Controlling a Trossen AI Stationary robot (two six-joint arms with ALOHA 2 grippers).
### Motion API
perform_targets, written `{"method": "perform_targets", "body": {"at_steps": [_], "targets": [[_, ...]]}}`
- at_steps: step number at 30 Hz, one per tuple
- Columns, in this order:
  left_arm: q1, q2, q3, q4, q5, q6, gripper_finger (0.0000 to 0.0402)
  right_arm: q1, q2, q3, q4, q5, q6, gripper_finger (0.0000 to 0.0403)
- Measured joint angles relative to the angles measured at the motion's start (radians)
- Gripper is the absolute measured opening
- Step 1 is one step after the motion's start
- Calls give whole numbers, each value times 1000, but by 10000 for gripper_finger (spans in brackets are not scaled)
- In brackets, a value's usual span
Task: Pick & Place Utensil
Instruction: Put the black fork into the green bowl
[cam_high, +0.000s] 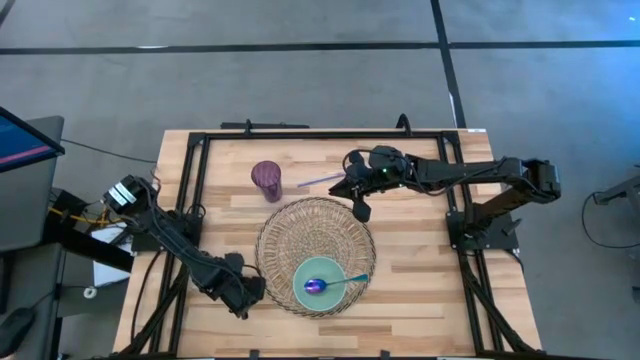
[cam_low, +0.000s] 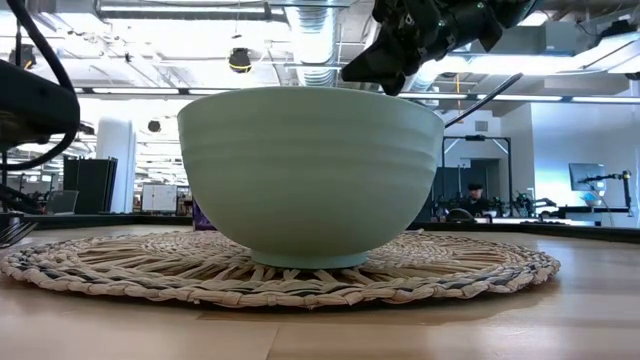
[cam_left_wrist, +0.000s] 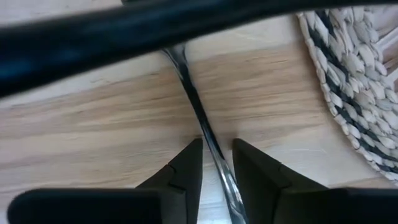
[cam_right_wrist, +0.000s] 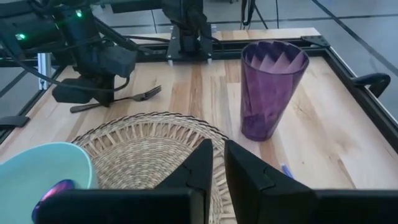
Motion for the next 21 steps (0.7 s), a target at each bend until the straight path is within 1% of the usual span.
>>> {"method": "perform_targets", "body": {"at_steps": [2,6,7,11,16,19,21], "targets": [[0,-3,-1,-2,0,16,74,0,0,0,0,0,0,36],[0,-18,-5,-6,-10,69,19,0,0,0,1,0,0,36],[0,-24,-5,-1,-25,77,12,0,0,0,1,0,0,36],[12,-61,-5,4,-46,92,15,0,0,0,6,0,0,36],[32,-156,-5,14,-54,145,10,0,0,0,9,0,0,36],[54,-215,-5,65,-57,204,11,0,0,0,14,0,0,36],[79,-244,-5,133,-57,259,12,0,0,0,21,0,-1,36]]}}
